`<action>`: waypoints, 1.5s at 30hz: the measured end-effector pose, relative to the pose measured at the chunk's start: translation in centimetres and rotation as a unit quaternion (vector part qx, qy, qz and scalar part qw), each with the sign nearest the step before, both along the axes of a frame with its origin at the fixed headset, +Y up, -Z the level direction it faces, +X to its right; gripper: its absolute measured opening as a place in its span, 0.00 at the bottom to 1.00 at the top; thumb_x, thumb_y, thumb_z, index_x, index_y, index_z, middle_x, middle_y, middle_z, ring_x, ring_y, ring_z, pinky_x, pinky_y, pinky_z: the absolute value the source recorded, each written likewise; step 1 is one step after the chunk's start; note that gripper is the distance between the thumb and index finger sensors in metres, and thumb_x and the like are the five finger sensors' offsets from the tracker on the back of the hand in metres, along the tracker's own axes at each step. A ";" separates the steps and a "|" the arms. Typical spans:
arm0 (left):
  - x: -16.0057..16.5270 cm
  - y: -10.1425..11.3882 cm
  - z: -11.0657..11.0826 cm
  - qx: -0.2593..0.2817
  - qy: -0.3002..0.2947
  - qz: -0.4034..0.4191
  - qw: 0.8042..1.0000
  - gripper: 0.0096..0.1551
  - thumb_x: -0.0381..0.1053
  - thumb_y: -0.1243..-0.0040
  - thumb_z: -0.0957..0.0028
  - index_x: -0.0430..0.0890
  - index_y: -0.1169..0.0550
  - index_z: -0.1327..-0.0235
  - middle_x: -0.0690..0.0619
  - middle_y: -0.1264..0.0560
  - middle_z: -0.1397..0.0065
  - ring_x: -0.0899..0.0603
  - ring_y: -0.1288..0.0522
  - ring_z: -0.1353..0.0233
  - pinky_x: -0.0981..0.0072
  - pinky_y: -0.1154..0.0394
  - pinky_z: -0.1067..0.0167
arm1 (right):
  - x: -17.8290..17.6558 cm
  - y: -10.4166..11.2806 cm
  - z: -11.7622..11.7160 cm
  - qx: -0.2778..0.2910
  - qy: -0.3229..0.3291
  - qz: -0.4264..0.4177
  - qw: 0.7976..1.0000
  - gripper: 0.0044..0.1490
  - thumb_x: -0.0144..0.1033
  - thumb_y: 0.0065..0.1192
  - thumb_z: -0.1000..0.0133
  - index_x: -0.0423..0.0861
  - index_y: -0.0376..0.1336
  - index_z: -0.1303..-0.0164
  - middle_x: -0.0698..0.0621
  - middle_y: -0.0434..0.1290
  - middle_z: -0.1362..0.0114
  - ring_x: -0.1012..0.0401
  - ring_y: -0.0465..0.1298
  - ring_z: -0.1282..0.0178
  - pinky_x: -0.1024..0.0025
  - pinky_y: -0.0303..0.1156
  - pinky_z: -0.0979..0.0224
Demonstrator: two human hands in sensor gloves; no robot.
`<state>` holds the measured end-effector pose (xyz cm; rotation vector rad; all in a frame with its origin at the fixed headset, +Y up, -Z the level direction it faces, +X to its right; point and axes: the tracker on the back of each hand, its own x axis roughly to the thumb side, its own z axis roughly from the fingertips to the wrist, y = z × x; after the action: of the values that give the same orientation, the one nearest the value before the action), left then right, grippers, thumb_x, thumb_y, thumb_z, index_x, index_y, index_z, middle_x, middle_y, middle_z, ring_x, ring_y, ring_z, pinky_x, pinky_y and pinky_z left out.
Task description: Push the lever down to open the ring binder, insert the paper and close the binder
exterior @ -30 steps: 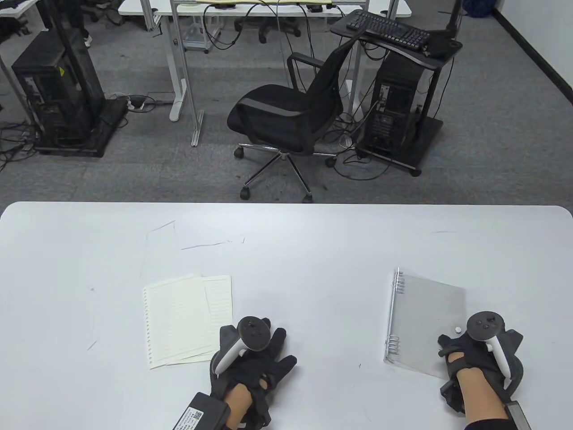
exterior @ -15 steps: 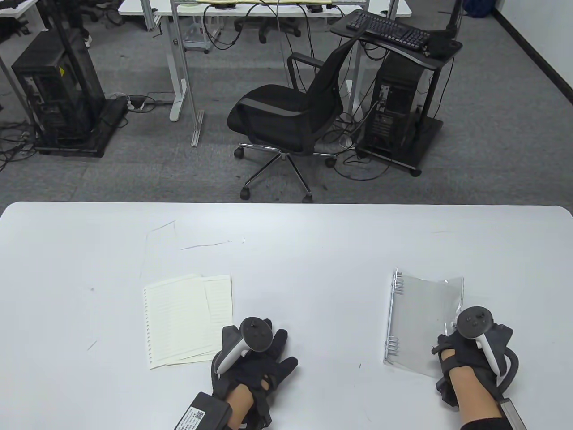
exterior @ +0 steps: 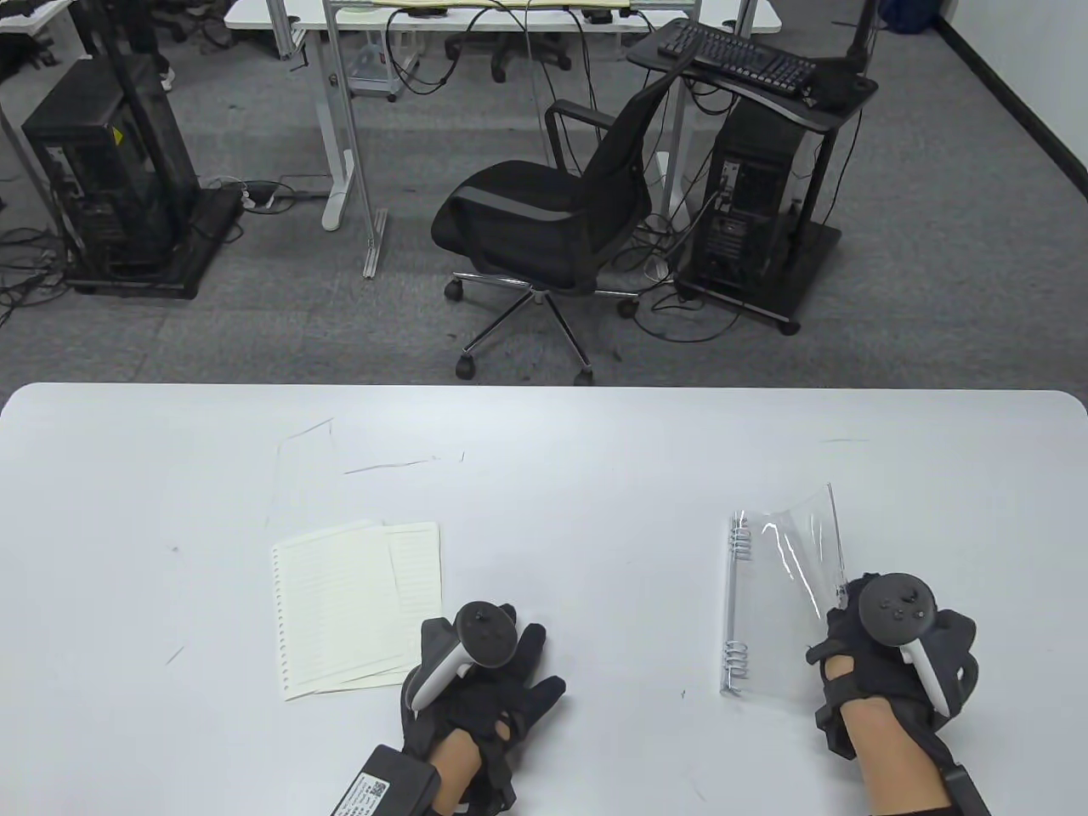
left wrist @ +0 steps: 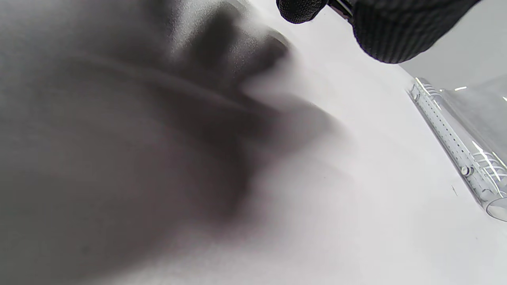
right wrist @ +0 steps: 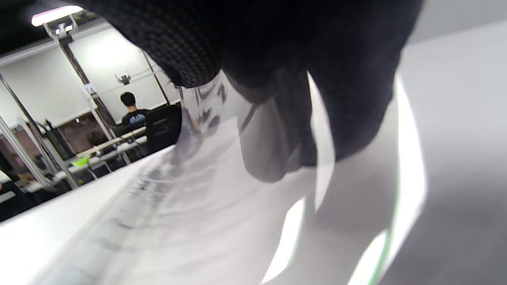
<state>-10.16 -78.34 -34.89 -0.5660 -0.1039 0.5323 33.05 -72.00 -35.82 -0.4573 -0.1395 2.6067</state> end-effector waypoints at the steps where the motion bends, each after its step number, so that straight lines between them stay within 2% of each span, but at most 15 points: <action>1: 0.0 0.0 0.0 0.000 0.000 0.000 1.000 0.45 0.72 0.46 0.53 0.64 0.47 0.23 0.61 0.67 0.16 0.40 0.79 0.21 0.38 0.72 0.32 | 0.0 0.4 0.1 0.008 0.007 -0.015 1.000 0.31 0.32 0.67 0.47 0.42 0.64 0.33 0.38 0.63 0.20 0.50 0.92 0.58 0.66 0.90 0.62; 4: -0.1 0.0 0.0 -0.001 0.001 0.003 1.000 0.45 0.72 0.46 0.53 0.64 0.47 0.23 0.61 0.68 0.16 0.40 0.79 0.21 0.38 0.72 0.32 | 0.0 1.2 0.6 0.033 0.019 -0.091 0.995 0.31 0.31 0.67 0.48 0.41 0.65 0.33 0.38 0.65 0.21 0.50 0.92 0.61 0.67 0.90 0.64; 8: -0.1 0.0 0.0 -0.002 0.002 0.004 1.000 0.45 0.72 0.46 0.53 0.64 0.47 0.23 0.61 0.68 0.16 0.40 0.79 0.21 0.38 0.72 0.32 | -0.4 1.5 1.2 0.054 0.048 -0.241 0.968 0.30 0.30 0.67 0.48 0.40 0.65 0.34 0.38 0.66 0.22 0.49 0.92 0.61 0.67 0.91 0.66; 11: -0.1 0.0 -0.1 -0.002 0.001 0.005 1.000 0.46 0.72 0.46 0.53 0.64 0.47 0.23 0.60 0.68 0.16 0.40 0.79 0.21 0.38 0.72 0.32 | -2.0 0.4 1.4 0.038 0.076 -0.320 0.943 0.30 0.30 0.67 0.48 0.40 0.65 0.34 0.38 0.66 0.22 0.49 0.92 0.61 0.67 0.91 0.65; 15: 0.0 0.0 -0.1 -0.002 -0.002 0.004 1.000 0.46 0.72 0.46 0.53 0.64 0.47 0.23 0.61 0.68 0.16 0.40 0.79 0.21 0.38 0.72 0.32 | -5.2 -2.1 0.9 -0.001 0.103 -0.374 0.922 0.30 0.31 0.66 0.48 0.40 0.64 0.34 0.38 0.65 0.21 0.49 0.91 0.60 0.67 0.90 0.64; 17: 0.0 0.0 -0.1 -0.001 -0.003 0.003 1.000 0.46 0.72 0.46 0.53 0.64 0.47 0.23 0.61 0.68 0.16 0.40 0.79 0.21 0.38 0.72 0.32 | -6.3 -3.2 0.5 -0.014 0.106 -0.364 0.925 0.31 0.31 0.66 0.48 0.40 0.64 0.34 0.38 0.64 0.21 0.49 0.91 0.59 0.67 0.90 0.63; 20: 0.0 0.0 -0.1 0.000 -0.005 0.002 1.000 0.46 0.72 0.46 0.53 0.64 0.47 0.23 0.61 0.68 0.16 0.40 0.78 0.21 0.38 0.72 0.32 | -7.0 -3.8 0.0 -0.023 0.104 -0.283 0.953 0.31 0.31 0.67 0.48 0.39 0.64 0.35 0.36 0.63 0.21 0.48 0.89 0.55 0.64 0.89 0.59; 22: 0.1 -0.1 -0.1 0.000 -0.005 0.002 1.000 0.46 0.72 0.46 0.53 0.64 0.47 0.23 0.60 0.68 0.16 0.40 0.78 0.21 0.38 0.72 0.32 | -7.1 -3.7 -0.2 -0.013 0.097 -0.173 0.980 0.30 0.33 0.70 0.50 0.39 0.65 0.38 0.37 0.61 0.20 0.43 0.81 0.44 0.54 0.82 0.50; 24: 0.1 -0.1 -0.1 0.000 -0.007 0.000 1.000 0.46 0.72 0.46 0.53 0.64 0.47 0.23 0.61 0.68 0.16 0.40 0.79 0.21 0.38 0.72 0.32 | -7.1 -3.6 -0.3 -0.037 0.096 -0.059 0.993 0.30 0.40 0.70 0.49 0.40 0.66 0.41 0.37 0.57 0.18 0.39 0.72 0.35 0.49 0.76 0.43; 28: 0.3 -0.2 0.0 -0.002 -0.010 -0.003 1.000 0.46 0.72 0.46 0.53 0.64 0.47 0.23 0.60 0.68 0.16 0.40 0.78 0.21 0.38 0.72 0.32 | -7.3 -4.4 -0.5 -0.088 0.079 0.063 0.991 0.32 0.49 0.70 0.49 0.40 0.66 0.43 0.36 0.52 0.15 0.33 0.59 0.27 0.40 0.66 0.34; 34: 0.5 -0.4 0.0 -0.006 -0.016 -0.011 1.000 0.46 0.72 0.46 0.53 0.64 0.47 0.23 0.60 0.68 0.16 0.40 0.78 0.21 0.38 0.72 0.32 | -7.0 -5.6 -0.8 -0.162 0.070 0.100 0.979 0.38 0.56 0.65 0.48 0.38 0.64 0.40 0.34 0.45 0.14 0.31 0.49 0.23 0.35 0.58 0.29; 39: 0.7 -0.6 0.0 -0.009 -0.019 -0.016 1.000 0.46 0.73 0.47 0.53 0.64 0.48 0.23 0.60 0.68 0.16 0.40 0.79 0.21 0.38 0.72 0.32 | -6.1 -5.3 -0.5 -0.225 0.064 0.107 0.966 0.47 0.60 0.61 0.46 0.38 0.52 0.30 0.35 0.32 0.14 0.33 0.39 0.21 0.33 0.51 0.26; 41: 0.9 -0.2 0.1 -0.005 -0.023 -0.011 1.000 0.46 0.72 0.47 0.53 0.64 0.48 0.23 0.61 0.69 0.17 0.40 0.79 0.21 0.38 0.72 0.32 | -5.3 -4.8 -0.5 -0.197 0.089 0.067 0.974 0.54 0.57 0.61 0.45 0.37 0.44 0.22 0.35 0.28 0.15 0.33 0.36 0.22 0.33 0.49 0.26; 43: 1.4 0.7 0.3 0.010 -0.028 -0.005 1.000 0.46 0.73 0.47 0.53 0.64 0.49 0.23 0.61 0.70 0.17 0.40 0.79 0.21 0.38 0.72 0.32 | -4.9 -4.5 -0.7 -0.166 0.123 0.032 0.978 0.54 0.52 0.64 0.45 0.42 0.43 0.18 0.36 0.28 0.15 0.34 0.36 0.22 0.34 0.50 0.26; 45: 2.3 2.3 0.7 0.028 -0.040 0.007 0.999 0.47 0.73 0.47 0.53 0.64 0.50 0.23 0.61 0.70 0.17 0.40 0.79 0.21 0.38 0.72 0.32 | -5.0 -4.3 -0.8 -0.162 0.159 0.015 0.974 0.53 0.49 0.65 0.45 0.48 0.42 0.17 0.41 0.29 0.13 0.35 0.37 0.21 0.35 0.49 0.26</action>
<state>-7.88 -76.08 -34.15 -0.5327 -0.1981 0.5192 28.08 -76.31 -36.63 -0.1395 0.3942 2.6990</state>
